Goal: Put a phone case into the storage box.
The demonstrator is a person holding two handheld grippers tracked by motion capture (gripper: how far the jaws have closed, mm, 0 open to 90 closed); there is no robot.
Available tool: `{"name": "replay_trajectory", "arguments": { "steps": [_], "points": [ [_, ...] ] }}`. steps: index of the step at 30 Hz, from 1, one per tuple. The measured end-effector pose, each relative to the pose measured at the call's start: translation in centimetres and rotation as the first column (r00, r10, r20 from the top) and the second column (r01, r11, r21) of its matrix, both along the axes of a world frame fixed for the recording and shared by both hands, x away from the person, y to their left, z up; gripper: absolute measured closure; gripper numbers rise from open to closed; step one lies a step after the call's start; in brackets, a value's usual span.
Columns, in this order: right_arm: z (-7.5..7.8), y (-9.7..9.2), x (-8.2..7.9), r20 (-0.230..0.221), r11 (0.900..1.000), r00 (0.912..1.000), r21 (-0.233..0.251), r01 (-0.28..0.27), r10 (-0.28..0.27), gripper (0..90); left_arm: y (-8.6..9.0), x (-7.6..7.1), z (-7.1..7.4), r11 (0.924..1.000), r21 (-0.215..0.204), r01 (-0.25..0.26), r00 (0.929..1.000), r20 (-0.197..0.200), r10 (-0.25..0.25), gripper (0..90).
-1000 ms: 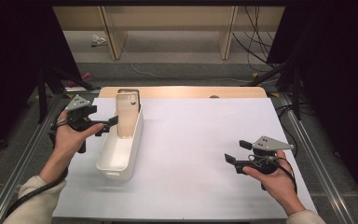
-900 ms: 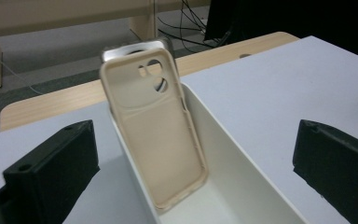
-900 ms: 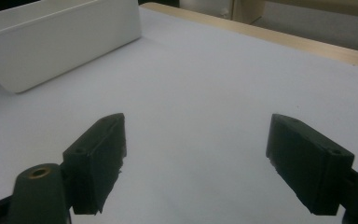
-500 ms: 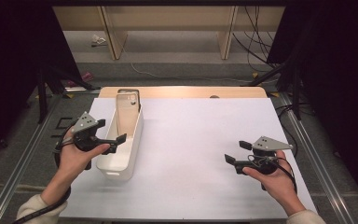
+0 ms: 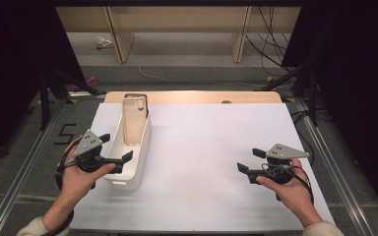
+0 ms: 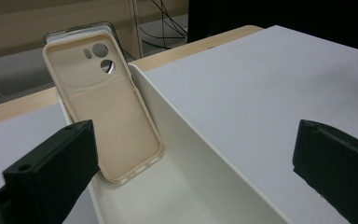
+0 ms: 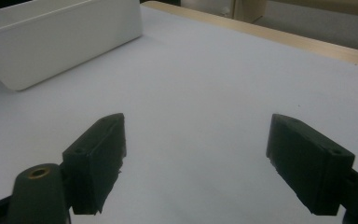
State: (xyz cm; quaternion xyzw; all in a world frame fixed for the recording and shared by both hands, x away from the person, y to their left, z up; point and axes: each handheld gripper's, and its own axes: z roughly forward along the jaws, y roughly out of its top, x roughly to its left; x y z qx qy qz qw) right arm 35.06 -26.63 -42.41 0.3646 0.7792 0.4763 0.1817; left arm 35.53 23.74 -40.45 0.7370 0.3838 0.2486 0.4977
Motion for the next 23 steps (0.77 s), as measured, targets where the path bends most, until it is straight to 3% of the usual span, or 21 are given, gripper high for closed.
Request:
{"name": "replay_trajectory", "arguments": {
  "steps": [10, 23],
  "points": [
    [0.04, 0.02, -0.04, 0.002, 1.0, 1.0, 0.0, -0.001, 0.001, 20.6, 0.16, -1.02, -0.39, 0.9999, 0.014, -0.005, 0.9996, 0.028, 0.004, 0.0],
    [0.0, 0.12, -0.01, 0.006, 1.0, 1.0, -0.004, -0.005, 0.005, 20.6, 0.34, -1.04, -0.76, 1.0, 0.008, -0.002, 0.9986, 0.053, 0.002, 0.0]
  ]
}}
